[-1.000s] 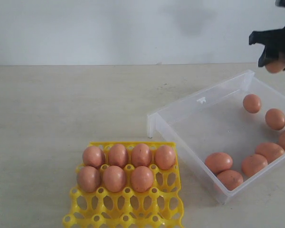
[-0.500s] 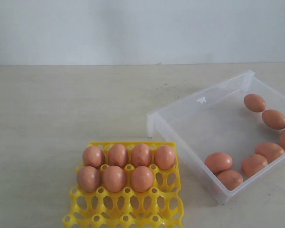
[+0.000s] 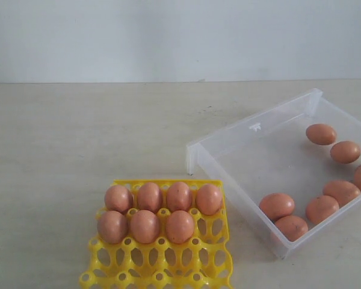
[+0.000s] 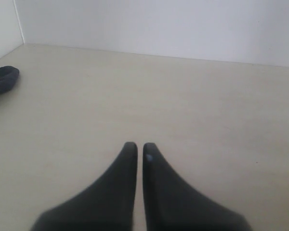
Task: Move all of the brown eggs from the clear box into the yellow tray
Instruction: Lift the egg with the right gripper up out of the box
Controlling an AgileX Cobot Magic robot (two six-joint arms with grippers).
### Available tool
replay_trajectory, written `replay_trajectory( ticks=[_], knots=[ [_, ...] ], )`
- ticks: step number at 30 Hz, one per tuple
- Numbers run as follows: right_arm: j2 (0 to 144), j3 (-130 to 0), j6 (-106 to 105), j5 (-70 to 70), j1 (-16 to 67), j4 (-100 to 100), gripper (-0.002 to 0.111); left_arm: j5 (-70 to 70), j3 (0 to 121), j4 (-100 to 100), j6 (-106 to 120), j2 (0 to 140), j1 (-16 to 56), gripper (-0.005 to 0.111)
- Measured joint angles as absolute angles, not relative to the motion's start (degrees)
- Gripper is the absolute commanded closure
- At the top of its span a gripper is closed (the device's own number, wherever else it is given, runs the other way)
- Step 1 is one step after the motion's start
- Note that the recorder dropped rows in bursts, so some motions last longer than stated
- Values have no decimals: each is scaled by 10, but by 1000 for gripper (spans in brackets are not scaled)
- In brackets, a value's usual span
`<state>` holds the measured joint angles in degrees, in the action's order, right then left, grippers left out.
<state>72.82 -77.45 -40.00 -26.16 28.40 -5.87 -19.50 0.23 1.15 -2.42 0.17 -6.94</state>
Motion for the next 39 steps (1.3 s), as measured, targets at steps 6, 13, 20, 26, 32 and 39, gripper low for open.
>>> replay_trajectory(
  ticks=[6, 13, 20, 26, 32, 39],
  knots=[
    [729, -658, -557, -240, 350, -41, 108, -195, 2, 12, -24, 2, -69, 103],
    [731, -498, -748, -129, 352, 29, 108, -195, 2, 12, -24, 2, -69, 103],
    [731, -485, -310, -84, 269, 27, 109, -195, 2, 12, -24, 2, -69, 103],
    [731, -485, -270, -141, 221, 188, 109, -195, 2, 12, -24, 2, -69, 103],
    [731, -485, -70, -251, 189, 554, 109, -195, 2, 12, -24, 2, -69, 103],
    [731, -485, 546, -273, 136, 938, 109, -195, 2, 12, -24, 2, -69, 103]
  ],
)
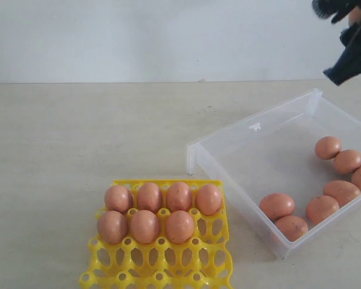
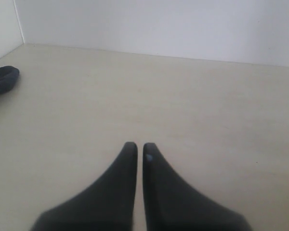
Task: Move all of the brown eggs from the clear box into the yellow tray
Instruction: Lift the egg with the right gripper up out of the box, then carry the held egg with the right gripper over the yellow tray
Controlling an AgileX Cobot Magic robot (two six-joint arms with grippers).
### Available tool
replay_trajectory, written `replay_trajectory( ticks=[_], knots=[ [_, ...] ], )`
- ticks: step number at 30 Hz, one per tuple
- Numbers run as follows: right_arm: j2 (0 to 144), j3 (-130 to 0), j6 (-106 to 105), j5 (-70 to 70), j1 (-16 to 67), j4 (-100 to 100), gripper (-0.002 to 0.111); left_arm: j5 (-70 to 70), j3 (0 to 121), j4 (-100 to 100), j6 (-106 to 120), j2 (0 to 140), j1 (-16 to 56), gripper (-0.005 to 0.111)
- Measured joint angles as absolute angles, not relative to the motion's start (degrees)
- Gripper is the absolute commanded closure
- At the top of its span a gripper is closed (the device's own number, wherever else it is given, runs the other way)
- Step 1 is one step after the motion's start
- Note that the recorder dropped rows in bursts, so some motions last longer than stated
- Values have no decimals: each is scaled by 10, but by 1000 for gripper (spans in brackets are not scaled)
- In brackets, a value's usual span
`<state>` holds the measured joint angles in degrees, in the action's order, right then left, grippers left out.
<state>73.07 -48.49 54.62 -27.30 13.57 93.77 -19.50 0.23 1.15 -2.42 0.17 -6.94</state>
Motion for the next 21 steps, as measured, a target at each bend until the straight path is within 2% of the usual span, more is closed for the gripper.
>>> replay_trajectory(
  ticks=[5, 9, 13, 21],
  knots=[
    [731, -503, 861, -148, 108, 984, 109, -195, 2, 12, -24, 2, -69, 103],
    [732, -512, 991, 5, 100, 986, 109, -195, 2, 12, -24, 2, -69, 103],
    [732, -512, 994, 154, 100, 969, 109, -195, 2, 12, -24, 2, -69, 103],
    [731, -513, 842, 491, 99, 953, 109, -195, 2, 12, -24, 2, -69, 103]
  ],
)
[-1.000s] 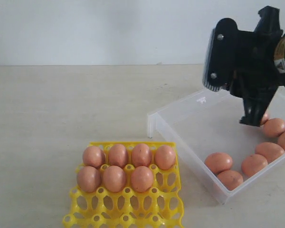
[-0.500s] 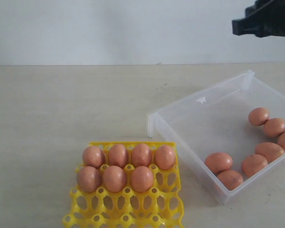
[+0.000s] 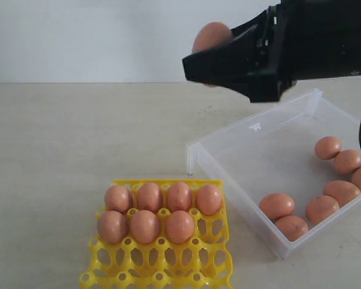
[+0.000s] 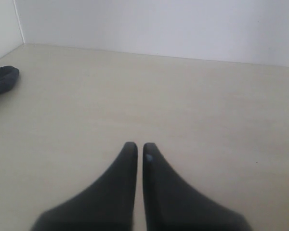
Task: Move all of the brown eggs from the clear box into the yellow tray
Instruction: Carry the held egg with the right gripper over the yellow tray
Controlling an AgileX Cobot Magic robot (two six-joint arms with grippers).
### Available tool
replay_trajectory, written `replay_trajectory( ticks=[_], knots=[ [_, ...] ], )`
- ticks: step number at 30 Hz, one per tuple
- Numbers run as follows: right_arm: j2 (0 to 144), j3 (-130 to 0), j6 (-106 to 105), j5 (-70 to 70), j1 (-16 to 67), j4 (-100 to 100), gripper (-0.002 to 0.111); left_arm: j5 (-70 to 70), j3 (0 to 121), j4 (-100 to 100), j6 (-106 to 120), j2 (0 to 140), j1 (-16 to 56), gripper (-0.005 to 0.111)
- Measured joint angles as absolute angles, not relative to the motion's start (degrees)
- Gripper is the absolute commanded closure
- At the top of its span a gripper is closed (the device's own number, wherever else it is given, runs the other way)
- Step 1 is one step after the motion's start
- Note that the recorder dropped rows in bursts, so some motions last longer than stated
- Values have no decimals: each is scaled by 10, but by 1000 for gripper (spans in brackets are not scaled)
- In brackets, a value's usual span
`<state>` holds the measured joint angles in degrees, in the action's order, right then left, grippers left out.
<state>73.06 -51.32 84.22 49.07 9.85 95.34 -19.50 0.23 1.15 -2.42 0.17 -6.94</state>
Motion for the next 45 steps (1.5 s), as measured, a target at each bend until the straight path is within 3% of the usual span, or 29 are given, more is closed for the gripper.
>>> replay_trajectory(
  ticks=[11, 27, 36, 45],
  knots=[
    [730, -439, 802, 591, 99, 1001, 109, -195, 2, 12, -24, 2, -69, 103],
    [756, -375, 711, 439, 99, 975, 109, -195, 2, 12, -24, 2, -69, 103],
    [823, -398, 421, 171, 99, 627, 109, -195, 2, 12, -24, 2, -69, 103],
    [873, -604, 264, -365, 23, 458, 109, -195, 2, 12, -24, 2, -69, 103]
  ],
)
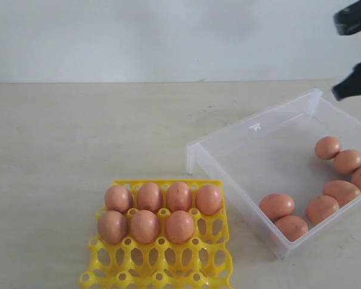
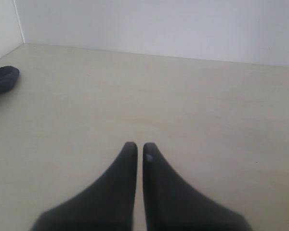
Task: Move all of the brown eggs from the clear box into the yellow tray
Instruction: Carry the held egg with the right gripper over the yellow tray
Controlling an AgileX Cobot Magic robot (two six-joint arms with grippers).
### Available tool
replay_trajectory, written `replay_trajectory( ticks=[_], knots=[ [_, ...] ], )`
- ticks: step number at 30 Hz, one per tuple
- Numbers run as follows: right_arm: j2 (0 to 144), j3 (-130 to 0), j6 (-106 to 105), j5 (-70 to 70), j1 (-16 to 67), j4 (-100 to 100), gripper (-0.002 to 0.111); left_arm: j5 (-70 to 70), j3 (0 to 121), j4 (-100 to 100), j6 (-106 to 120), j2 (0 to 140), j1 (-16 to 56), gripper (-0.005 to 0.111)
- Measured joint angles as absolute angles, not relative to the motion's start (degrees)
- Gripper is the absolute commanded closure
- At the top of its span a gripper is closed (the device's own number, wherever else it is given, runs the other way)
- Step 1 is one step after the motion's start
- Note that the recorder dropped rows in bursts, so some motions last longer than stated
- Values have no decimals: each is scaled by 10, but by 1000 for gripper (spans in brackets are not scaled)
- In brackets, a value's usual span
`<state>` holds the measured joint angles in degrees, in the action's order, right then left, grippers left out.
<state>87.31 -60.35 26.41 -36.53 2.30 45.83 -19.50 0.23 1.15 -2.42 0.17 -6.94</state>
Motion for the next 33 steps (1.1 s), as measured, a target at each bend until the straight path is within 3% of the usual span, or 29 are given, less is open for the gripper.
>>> replay_trajectory(
  ticks=[9, 23, 33],
  knots=[
    [867, -708, -59, -675, -19, 100, 109, -195, 2, 12, -24, 2, -69, 103],
    [908, -655, -528, -703, -19, -559, 109, -195, 2, 12, -24, 2, -69, 103],
    [915, -652, -769, -700, -19, -839, 109, -195, 2, 12, -24, 2, -69, 103]
  ],
)
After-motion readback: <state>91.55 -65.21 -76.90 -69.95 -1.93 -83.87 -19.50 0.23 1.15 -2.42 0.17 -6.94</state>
